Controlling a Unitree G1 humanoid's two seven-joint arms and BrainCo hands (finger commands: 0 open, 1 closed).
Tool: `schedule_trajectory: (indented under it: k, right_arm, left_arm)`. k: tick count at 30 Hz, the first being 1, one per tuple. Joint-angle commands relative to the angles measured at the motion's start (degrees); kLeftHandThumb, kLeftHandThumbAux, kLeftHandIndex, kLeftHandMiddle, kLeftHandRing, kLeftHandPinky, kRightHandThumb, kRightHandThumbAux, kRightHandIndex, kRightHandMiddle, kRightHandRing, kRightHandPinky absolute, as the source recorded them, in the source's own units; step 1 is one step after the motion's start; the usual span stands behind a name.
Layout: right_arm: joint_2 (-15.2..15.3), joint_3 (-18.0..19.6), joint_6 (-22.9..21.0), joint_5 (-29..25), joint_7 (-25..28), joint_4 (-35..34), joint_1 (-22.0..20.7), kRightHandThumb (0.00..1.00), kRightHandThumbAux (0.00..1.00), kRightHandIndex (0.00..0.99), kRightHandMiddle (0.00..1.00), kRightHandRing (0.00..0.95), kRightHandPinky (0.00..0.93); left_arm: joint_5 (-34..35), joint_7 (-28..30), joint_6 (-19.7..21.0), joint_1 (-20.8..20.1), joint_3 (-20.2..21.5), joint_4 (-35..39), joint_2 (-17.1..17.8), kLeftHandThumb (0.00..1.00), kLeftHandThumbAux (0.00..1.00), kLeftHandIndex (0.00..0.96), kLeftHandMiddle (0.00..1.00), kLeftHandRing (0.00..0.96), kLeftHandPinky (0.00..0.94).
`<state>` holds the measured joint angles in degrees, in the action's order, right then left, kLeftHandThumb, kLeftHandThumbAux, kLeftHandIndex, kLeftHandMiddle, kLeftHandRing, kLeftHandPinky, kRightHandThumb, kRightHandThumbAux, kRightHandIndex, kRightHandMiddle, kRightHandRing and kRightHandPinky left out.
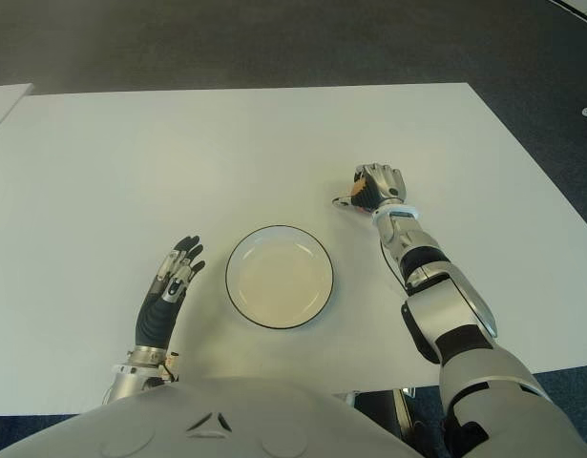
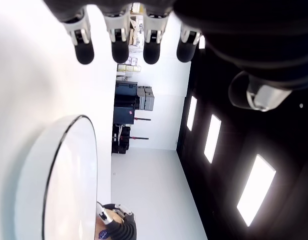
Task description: Put the apples into the plate.
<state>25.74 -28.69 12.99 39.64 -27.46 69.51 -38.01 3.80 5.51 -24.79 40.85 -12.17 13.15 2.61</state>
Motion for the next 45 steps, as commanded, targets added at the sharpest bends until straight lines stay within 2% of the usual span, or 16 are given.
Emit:
schedule_trajectory:
  k: [1,11,14,17,23,31,39,45]
  right_arm:
    - [-0.7,-0.4,-2.1,-0.3,3.2,2.5,5.2,0.718,0.714,0.440,0.888,0.851,0.850]
    - [-0.1,-0.2,-2.0,-0.4,3.9,0.2,3.1,0.719,0.713,0.440,0.894,0.857,0.853]
    - [2.0,0.5,-1.1,-0.5,5.3,-5.1,1.3,0.719,0.713,0.440,0.892,0.853,0.843]
    - [4.1,1.4,-0.3,-0.8,7.0,-10.3,1.2,0.718,0.714,0.440,0.889,0.849,0.835]
    - [8.2,4.4,0.7,-1.7,12.1,-23.6,1.9,0.718,0.714,0.441,0.879,0.834,0.824]
    - [11.8,8.3,-0.8,-2.2,19.9,-39.2,4.6,0.721,0.714,0.440,0.889,0.840,0.853]
    - [12.8,10.6,-3.9,-1.8,27.1,-49.8,8.6,0.726,0.713,0.440,0.899,0.860,0.861]
    - [12.5,10.6,-4.6,-0.8,29.4,-50.7,9.4,0.728,0.713,0.440,0.905,0.870,0.864]
  left_arm:
    - [-0.5,0.2,1.4,0.1,-0.1,0.5,0.3,0.000,0.281,0.000,0.000,0.000,0.000]
    - [-1.4,-0.4,1.1,-0.5,0.6,-0.3,-0.1,0.000,0.283,0.000,0.000,0.000,0.000]
    - [-0.9,0.1,0.9,-0.6,0.7,-0.4,0.1,0.000,0.284,0.000,0.000,0.000,0.000]
    - [-0.3,0.5,1.1,-0.7,0.8,-0.4,0.3,0.000,0.283,0.000,0.000,0.000,0.000]
    - [0.8,0.9,1.3,-1.4,0.9,-0.6,0.4,0.000,0.276,0.000,0.000,0.000,0.000]
    - [0.8,0.8,1.6,-2.6,1.4,-1.7,0.6,0.000,0.278,0.000,0.000,0.000,0.000]
    - [1.0,1.0,1.5,-3.2,1.5,-2.5,0.6,0.000,0.277,0.000,0.000,0.000,0.000]
    - [2.1,1.3,1.0,-3.5,1.3,-3.2,0.0,0.000,0.282,0.000,0.000,0.000,0.000]
